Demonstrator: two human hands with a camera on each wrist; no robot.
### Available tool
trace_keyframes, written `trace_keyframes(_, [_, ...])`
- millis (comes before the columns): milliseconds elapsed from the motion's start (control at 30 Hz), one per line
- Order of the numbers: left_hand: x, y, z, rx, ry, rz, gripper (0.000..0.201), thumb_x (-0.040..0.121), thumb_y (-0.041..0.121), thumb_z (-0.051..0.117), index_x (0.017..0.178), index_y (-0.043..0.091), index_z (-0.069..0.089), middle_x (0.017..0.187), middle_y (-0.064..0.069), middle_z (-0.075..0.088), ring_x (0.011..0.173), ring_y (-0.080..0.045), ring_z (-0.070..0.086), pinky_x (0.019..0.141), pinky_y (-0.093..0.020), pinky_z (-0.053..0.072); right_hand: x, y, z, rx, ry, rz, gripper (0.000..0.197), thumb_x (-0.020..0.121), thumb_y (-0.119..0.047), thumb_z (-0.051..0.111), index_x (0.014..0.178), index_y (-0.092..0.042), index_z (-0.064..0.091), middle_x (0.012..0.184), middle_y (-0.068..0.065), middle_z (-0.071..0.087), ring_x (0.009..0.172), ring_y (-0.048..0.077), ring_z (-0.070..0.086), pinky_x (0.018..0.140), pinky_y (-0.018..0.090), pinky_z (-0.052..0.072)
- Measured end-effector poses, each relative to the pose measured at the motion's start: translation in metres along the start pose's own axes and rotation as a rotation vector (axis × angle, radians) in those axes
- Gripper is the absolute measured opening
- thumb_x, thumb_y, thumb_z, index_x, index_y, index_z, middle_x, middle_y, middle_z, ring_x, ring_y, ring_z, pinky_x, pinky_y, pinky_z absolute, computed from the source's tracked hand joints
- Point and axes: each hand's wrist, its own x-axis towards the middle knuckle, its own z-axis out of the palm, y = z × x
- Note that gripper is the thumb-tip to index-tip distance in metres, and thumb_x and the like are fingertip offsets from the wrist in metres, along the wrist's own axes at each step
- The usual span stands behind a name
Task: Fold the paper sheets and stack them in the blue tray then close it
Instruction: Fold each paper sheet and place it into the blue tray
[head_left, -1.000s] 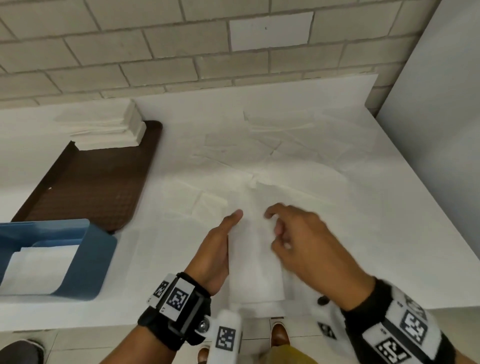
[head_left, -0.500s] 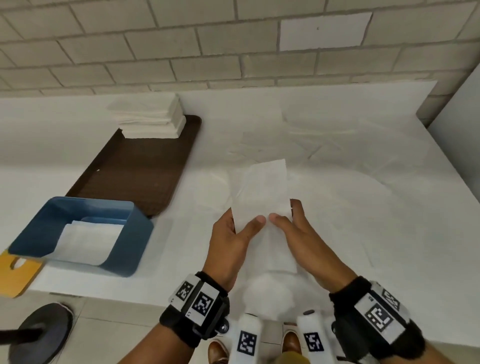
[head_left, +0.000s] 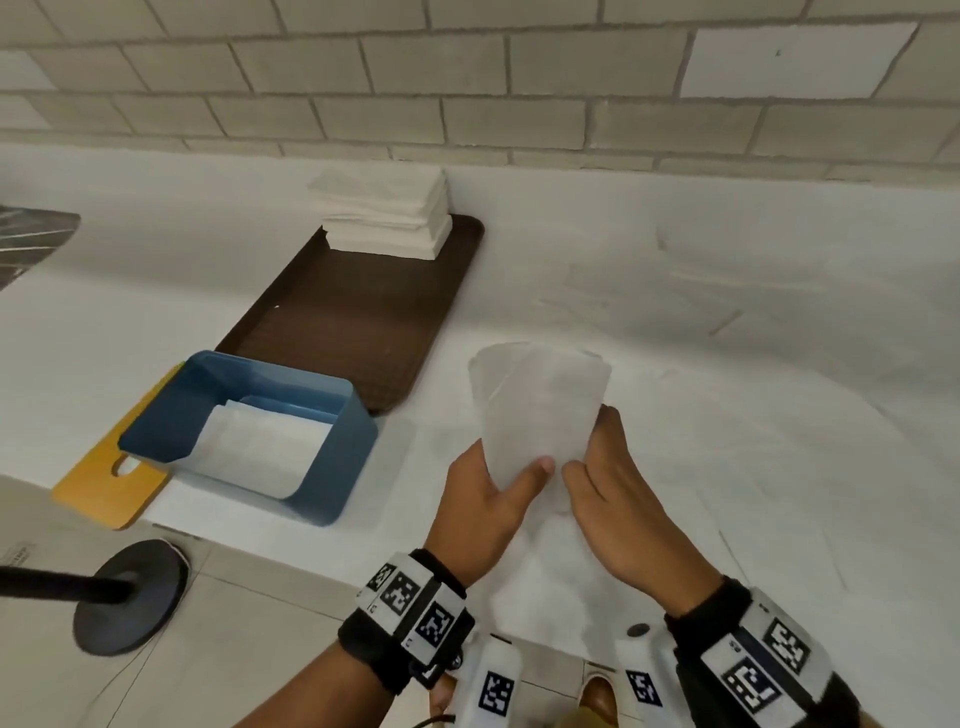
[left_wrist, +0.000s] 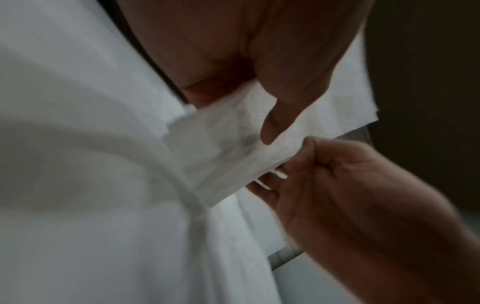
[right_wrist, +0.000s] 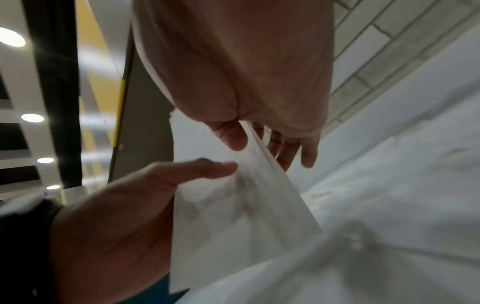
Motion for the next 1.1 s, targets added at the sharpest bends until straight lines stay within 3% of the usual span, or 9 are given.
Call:
trace_keyframes(67, [0.003,0.019,-0.017,-0.033,-0.022,-0.012,0.027,0.098,0.017,0.065,0.124,0.025,0.067,0.117,0.008,0.075,0.109,-0.006,0.07,0.093,-0.022,0.055,0.008,-0.021,0.005,-0.1,-0.02,-0.063,0.026,0.101,-0.019,0.035,0.126,-0.027,0.032,0.116,-0.004,0.041,0.097,0.002,0.052,0.08,0.021,0.051])
trace_keyframes(167, [0.0,0.046,-0.054,-0.126,-0.027,-0.043,0.023,0.094,0.03,0.063,0.116,0.034,0.067,0.113,0.014,0.076,0.106,-0.007,0.071,0.094,-0.028,0.057,0.026,-0.054,0.017,-0.101,-0.098,-0.085,0.033,0.101,-0.025,0.034,0.134,-0.029,0.029,0.122,-0.009,0.043,0.102,0.003,0.055,0.081,0.023,0.053])
trace_keyframes(267, [0.001,0.068,-0.107,-0.17,0.101,-0.047,0.02,0.089,0.036,0.063,0.109,0.038,0.066,0.108,0.017,0.076,0.101,-0.007,0.072,0.088,-0.026,0.059,0.048,-0.084,0.04,-0.066,-0.174,-0.185,0.031,0.103,-0.016,0.036,0.13,-0.03,0.037,0.118,-0.009,0.048,0.098,0.003,0.055,0.084,0.022,0.051])
trace_keyframes(433, [0.011,0.089,-0.22,0.084,0.387,0.075,0.007,0.09,0.03,0.073,0.096,0.032,0.071,0.096,0.017,0.078,0.089,-0.002,0.074,0.072,-0.019,0.059,0.102,-0.132,0.098,-0.129,-0.15,-0.415,0.029,0.099,-0.002,0.037,0.119,-0.02,0.047,0.103,-0.005,0.05,0.088,0.006,0.053,0.076,0.016,0.045])
trace_keyframes(567, [0.022,0.081,-0.295,0.169,0.438,0.055,0.023,0.084,0.017,0.081,0.103,0.023,0.071,0.096,0.001,0.078,0.09,-0.013,0.074,0.076,-0.029,0.061,0.139,-0.14,0.146,-0.399,-0.181,-0.481,0.033,0.093,0.005,0.041,0.121,-0.013,0.047,0.098,0.0,0.047,0.078,0.018,0.051,0.072,0.038,0.05])
trace_keyframes(667, [0.028,0.057,-0.332,0.487,0.362,0.01,0.038,0.082,0.01,0.082,0.111,0.026,0.065,0.09,0.003,0.073,0.08,-0.01,0.071,0.078,-0.029,0.061,0.149,-0.132,0.173,-0.664,-0.323,-0.519,0.046,0.086,0.009,0.049,0.125,-0.015,0.046,0.105,0.003,0.046,0.078,0.019,0.049,0.068,0.04,0.051])
trace_keyframes(800, [0.031,0.025,-0.344,0.863,0.117,-0.033,0.056,0.086,0.011,0.076,0.132,0.03,0.049,0.093,0.012,0.062,0.075,-0.006,0.062,0.065,-0.015,0.052,0.152,-0.122,0.194,-0.855,-0.537,-0.527,0.045,0.087,0.01,0.047,0.123,-0.015,0.043,0.111,0.005,0.045,0.077,0.02,0.053,0.069,0.039,0.052])
trace_keyframes(967, [0.037,0.009,-0.341,1.192,-0.06,-0.01,0.075,0.086,0.009,0.069,0.15,0.026,0.035,0.118,-0.004,0.061,0.094,-0.023,0.061,0.081,-0.033,0.054,0.161,-0.115,0.214,-0.928,-0.686,-0.391,0.048,0.089,0.007,0.044,0.134,-0.009,0.038,0.12,0.011,0.048,0.09,0.027,0.06,0.08,0.039,0.052])
trace_keyframes(1100, [0.042,0.009,-0.333,1.202,-0.108,0.198,0.047,0.091,0.007,0.064,0.136,0.015,0.053,0.122,-0.01,0.065,0.101,-0.03,0.066,0.079,-0.042,0.059,0.169,-0.108,0.228,-1.01,-0.751,-0.303,0.056,0.09,0.002,0.047,0.143,-0.007,0.033,0.128,0.014,0.047,0.11,0.029,0.054,0.096,0.039,0.048])
